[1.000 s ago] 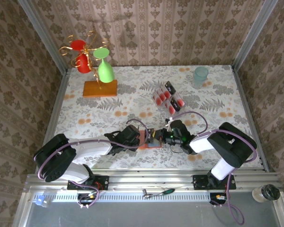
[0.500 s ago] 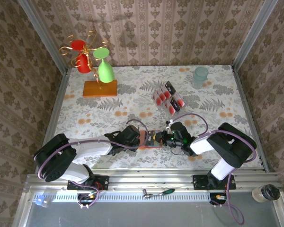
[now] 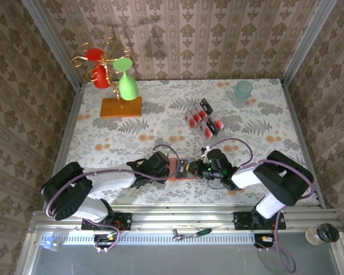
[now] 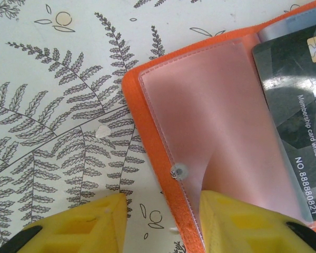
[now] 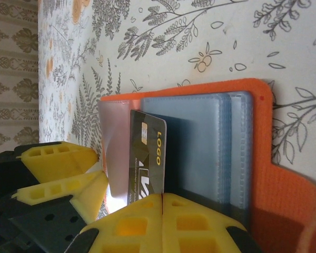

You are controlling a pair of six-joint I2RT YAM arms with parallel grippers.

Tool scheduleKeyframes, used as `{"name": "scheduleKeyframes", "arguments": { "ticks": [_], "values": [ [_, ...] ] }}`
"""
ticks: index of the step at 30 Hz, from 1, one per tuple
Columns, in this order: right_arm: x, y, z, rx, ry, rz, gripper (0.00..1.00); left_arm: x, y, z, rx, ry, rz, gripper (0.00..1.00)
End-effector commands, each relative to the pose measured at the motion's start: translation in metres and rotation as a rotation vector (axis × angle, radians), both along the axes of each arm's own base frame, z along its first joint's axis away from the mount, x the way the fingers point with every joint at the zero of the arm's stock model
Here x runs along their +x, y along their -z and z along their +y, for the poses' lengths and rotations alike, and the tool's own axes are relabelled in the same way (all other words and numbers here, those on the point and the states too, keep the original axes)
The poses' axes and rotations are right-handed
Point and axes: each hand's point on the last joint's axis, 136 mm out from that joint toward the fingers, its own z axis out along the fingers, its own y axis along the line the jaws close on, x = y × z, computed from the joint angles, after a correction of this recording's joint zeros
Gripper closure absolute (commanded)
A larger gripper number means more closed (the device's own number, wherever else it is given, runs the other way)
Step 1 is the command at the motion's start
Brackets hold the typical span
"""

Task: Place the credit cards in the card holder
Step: Insert the credit card into the card slot.

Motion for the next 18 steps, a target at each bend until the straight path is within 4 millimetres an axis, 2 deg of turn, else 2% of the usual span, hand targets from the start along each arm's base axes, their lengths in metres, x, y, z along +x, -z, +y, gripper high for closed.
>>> {"name": "scheduleKeyframes", "arguments": {
  "ticks": [1, 18],
  "values": [
    [-0.006, 0.009, -0.003, -0.037, -0.011, 0.024, 1.00, -0.003, 0.007, 0.004, 0.020, -0.009, 0.009, 0.58],
    [-0.005, 0.015, 0.009, -0.027, -0.052, 0.059, 1.00, -0.004, 0.008, 0.005, 0.021, -0.010, 0.010, 0.58]
  ]
}}
